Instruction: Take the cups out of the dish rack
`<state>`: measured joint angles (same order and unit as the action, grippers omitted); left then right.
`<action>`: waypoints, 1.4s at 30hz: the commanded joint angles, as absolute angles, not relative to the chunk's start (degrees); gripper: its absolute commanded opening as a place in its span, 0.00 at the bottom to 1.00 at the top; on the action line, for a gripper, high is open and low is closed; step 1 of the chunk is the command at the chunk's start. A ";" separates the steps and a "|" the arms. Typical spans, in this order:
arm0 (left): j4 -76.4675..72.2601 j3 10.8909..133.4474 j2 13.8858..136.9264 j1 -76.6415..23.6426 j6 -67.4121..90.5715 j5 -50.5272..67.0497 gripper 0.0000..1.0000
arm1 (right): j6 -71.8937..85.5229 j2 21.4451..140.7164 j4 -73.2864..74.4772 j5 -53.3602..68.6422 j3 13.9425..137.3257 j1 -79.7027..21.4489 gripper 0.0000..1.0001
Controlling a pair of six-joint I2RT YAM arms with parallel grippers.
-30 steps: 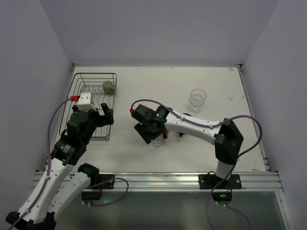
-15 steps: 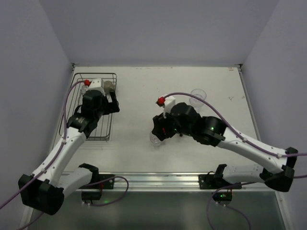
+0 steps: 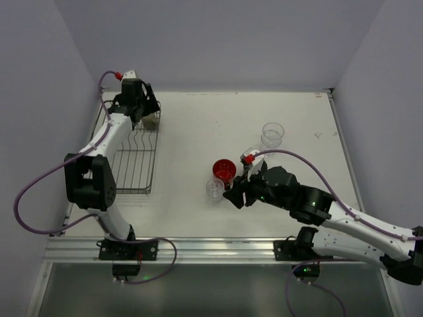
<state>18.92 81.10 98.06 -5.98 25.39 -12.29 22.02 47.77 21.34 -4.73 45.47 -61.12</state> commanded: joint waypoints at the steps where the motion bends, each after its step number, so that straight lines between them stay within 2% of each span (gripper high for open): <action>1: 18.72 87.97 102.46 -5.19 23.47 -15.20 0.82 | 22.50 46.06 16.17 -4.57 44.48 -61.35 0.55; 13: 18.46 96.15 115.66 -2.81 20.83 -10.90 0.78 | 21.71 44.47 15.91 -7.29 42.98 -61.26 0.53; 21: 16.09 94.66 117.77 -2.72 20.13 -7.82 0.78 | 21.80 46.84 15.12 -7.30 43.07 -61.08 0.52; 34: 15.73 92.64 120.94 -2.72 18.99 -10.81 0.77 | 22.24 48.51 14.41 -6.50 44.73 -61.08 0.52; 37: 15.56 92.90 121.20 -2.72 18.90 -10.29 0.72 | 22.32 49.13 14.07 -6.15 45.00 -61.08 0.52; 40: 15.12 92.81 121.29 -2.72 18.81 -9.76 0.60 | 22.32 49.75 13.89 -5.80 45.44 -61.08 0.52; 42: 14.94 92.73 120.85 -2.72 18.90 -9.93 0.48 | 22.32 50.01 13.80 -5.71 45.61 -61.08 0.52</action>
